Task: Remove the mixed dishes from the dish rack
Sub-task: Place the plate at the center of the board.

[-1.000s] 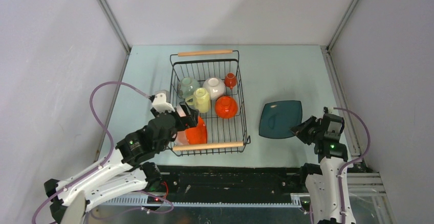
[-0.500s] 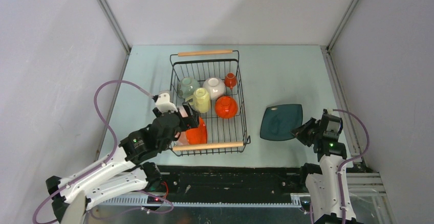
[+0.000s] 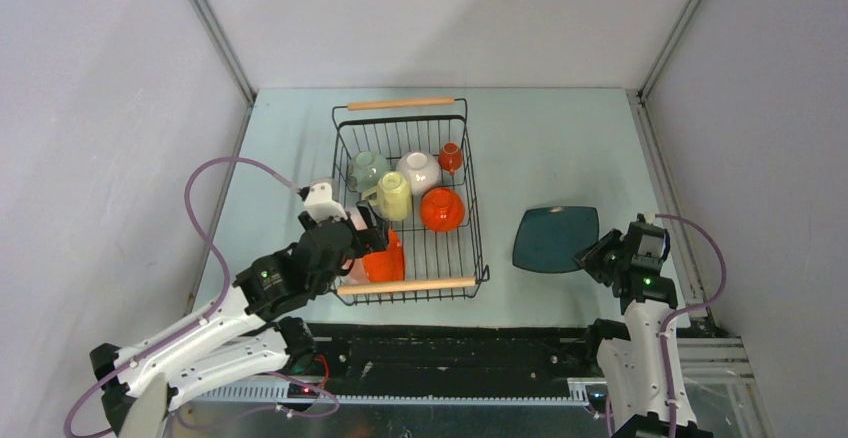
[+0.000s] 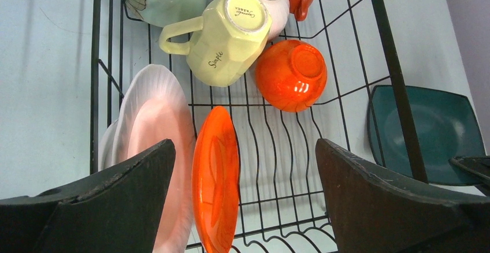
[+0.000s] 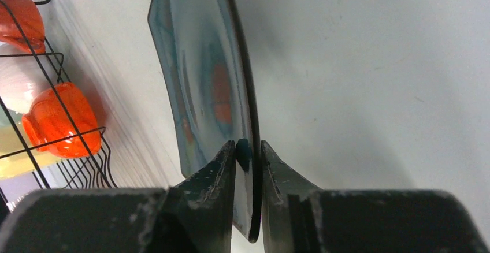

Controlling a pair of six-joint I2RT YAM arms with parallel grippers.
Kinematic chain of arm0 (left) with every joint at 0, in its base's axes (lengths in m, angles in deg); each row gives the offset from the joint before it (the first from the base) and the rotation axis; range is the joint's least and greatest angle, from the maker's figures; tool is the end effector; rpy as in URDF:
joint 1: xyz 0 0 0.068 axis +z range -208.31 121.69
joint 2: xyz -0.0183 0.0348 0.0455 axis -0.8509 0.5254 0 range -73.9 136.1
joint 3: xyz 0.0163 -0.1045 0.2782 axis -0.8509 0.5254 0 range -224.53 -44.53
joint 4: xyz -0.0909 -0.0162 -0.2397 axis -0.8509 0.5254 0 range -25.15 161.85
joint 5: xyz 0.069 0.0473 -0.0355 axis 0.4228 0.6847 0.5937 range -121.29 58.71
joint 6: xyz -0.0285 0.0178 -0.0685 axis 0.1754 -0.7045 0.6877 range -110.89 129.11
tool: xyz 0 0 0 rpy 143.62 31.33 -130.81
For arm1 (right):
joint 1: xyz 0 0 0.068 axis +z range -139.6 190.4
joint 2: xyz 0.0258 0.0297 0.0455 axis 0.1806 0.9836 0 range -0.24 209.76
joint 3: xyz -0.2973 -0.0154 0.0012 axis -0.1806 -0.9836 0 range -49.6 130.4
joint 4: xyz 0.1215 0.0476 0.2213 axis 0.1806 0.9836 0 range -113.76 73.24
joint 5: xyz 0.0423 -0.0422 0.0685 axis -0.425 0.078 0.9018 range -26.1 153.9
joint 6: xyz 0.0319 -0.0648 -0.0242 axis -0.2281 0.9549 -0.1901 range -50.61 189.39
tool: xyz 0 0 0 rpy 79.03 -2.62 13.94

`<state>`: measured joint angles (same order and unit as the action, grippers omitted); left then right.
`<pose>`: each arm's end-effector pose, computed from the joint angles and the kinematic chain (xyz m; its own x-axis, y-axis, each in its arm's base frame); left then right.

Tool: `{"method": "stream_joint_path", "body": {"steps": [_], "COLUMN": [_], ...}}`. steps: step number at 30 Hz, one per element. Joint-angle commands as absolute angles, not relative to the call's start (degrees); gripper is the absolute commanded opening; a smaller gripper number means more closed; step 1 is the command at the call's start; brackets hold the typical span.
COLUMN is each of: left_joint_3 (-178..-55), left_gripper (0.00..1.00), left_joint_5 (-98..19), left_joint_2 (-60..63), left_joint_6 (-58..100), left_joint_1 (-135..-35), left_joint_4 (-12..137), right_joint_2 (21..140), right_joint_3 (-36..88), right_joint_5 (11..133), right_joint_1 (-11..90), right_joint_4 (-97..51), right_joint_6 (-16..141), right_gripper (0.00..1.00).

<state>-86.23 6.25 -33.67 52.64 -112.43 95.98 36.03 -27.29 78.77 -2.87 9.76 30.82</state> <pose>0.1176 -0.0953 0.3046 -0.4391 -0.3247 -0.8377 0.0411 0.9241 -0.3798 0.1267 -0.0129 0.1846 -0.5277 0.7436 -0.4105 0.4887 0.6611 0.5693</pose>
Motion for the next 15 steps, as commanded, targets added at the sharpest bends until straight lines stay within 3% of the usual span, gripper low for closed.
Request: {"method": "stream_joint_path", "body": {"steps": [1, 6, 15], "left_joint_3": [-87.38, -87.7, -87.78], "left_gripper": [0.98, 0.98, 0.98], "left_joint_5": [7.82, 7.48, 7.91], "left_joint_2": [-33.43, -33.03, -33.21], "left_joint_6": [53.58, 53.85, 54.39], "left_joint_1": [-112.45, -112.42, -112.44], "left_joint_4": [96.34, 97.0, 98.0], "right_joint_2": [36.42, 38.23, 40.24], "right_joint_3": [-25.78, -26.41, -26.45], "right_joint_5": [76.19, 77.54, 75.82], "right_joint_1": [-3.22, -3.22, -3.22], "right_joint_4": [6.56, 5.17, 4.99], "right_joint_6": [31.2, 30.99, 30.18], "right_gripper": [0.23, 0.29, 0.54]}}
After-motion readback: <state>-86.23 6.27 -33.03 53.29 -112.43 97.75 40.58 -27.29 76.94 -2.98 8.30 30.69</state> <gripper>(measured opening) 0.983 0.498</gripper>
